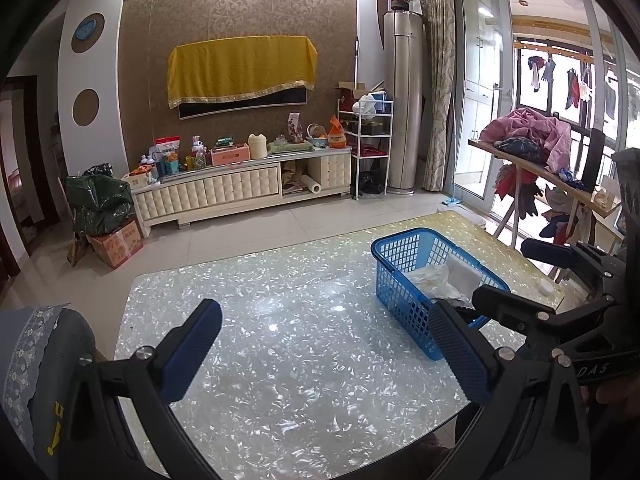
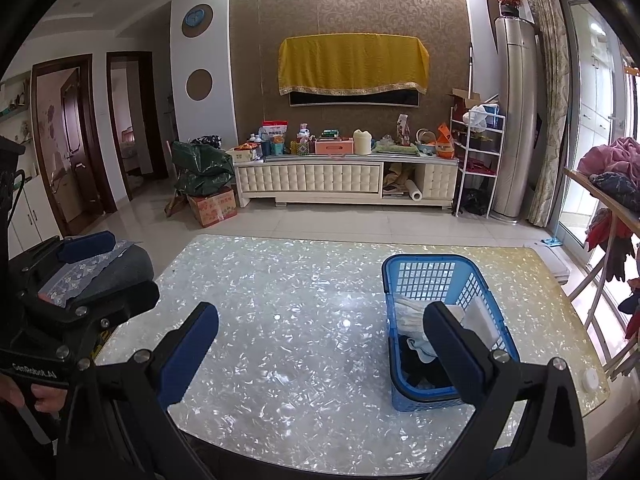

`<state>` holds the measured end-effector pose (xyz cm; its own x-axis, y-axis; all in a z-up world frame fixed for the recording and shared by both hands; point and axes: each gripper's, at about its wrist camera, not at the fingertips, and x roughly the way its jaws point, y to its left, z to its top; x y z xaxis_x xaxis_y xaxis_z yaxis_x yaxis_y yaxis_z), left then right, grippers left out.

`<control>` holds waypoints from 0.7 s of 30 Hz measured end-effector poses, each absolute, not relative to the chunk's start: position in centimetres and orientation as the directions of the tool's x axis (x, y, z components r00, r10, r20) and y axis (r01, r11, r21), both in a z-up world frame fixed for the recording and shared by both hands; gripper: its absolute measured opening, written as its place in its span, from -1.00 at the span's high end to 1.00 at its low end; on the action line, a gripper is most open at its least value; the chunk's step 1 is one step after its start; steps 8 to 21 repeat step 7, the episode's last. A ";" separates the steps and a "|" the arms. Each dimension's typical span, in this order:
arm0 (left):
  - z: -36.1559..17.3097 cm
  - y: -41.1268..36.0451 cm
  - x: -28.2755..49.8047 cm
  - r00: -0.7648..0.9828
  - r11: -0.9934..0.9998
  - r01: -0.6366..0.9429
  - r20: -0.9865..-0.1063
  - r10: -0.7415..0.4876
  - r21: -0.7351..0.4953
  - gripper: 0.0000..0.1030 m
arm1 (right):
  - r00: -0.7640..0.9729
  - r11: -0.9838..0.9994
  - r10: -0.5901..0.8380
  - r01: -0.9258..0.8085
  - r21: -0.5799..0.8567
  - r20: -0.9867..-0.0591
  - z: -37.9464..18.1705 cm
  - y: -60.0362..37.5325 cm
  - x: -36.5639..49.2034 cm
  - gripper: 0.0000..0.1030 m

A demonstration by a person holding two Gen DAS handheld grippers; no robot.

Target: Organize soft objects

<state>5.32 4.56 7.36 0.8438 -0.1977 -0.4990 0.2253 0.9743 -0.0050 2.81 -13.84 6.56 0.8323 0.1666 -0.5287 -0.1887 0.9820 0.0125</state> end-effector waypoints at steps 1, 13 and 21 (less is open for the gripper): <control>7.4 4.5 5.3 0.844 0.974 0.226 -0.499 -0.199 -0.006 -0.99 | 0.832 0.982 0.168 -0.190 0.013 -0.529 6.6 -13.9 2.8 -0.99; 7.4 4.2 4.9 0.845 0.972 0.236 -0.495 -0.202 0.006 -0.99 | 0.830 0.982 0.168 -0.189 0.015 -0.532 6.4 -13.7 2.7 -0.99; 7.4 4.2 4.9 0.845 0.972 0.236 -0.495 -0.202 0.006 -0.99 | 0.830 0.982 0.168 -0.189 0.015 -0.532 6.4 -13.7 2.7 -0.99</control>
